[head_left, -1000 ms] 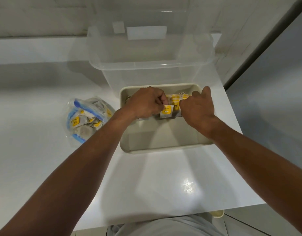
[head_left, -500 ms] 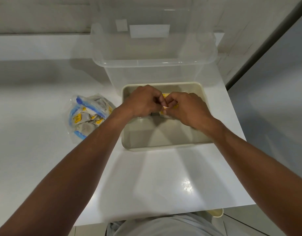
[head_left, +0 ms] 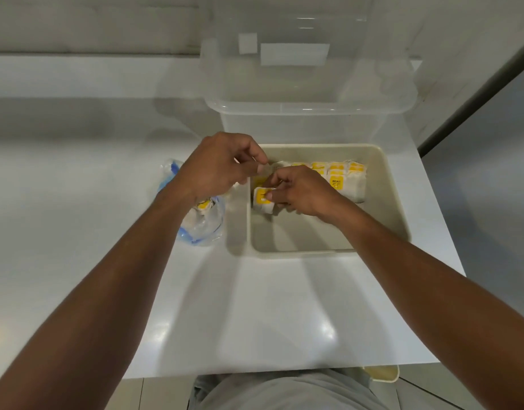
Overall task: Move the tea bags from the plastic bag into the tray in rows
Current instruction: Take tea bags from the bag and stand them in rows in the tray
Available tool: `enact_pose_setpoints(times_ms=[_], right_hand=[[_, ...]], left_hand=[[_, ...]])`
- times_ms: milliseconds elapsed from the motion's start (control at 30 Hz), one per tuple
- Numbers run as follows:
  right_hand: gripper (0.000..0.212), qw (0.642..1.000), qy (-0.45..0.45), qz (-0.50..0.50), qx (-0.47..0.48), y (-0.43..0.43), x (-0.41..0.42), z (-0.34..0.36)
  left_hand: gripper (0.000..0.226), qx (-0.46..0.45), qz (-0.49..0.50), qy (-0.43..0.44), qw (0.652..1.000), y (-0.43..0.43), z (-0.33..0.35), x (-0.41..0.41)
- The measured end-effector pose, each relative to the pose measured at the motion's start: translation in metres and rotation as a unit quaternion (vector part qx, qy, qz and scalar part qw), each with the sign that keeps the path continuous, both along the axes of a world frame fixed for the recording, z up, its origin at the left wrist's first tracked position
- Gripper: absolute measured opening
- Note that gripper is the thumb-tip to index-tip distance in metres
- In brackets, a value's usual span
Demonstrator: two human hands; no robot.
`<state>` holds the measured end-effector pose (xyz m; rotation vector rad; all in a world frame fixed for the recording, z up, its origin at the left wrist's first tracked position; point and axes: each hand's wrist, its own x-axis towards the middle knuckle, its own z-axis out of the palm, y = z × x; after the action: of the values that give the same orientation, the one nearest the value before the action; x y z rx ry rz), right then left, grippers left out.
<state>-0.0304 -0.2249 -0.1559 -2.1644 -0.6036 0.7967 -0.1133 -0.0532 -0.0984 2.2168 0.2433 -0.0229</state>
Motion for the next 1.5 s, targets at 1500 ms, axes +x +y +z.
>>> enact_pose_setpoints(times_ms=[1500], right_hand=[[0.020, 0.974, -0.186, -0.126, -0.039, 0.034, -0.057, 0.044]], left_hand=[[0.009, 0.239, -0.019, 0.058, 0.969, 0.093, -0.051, -0.072]])
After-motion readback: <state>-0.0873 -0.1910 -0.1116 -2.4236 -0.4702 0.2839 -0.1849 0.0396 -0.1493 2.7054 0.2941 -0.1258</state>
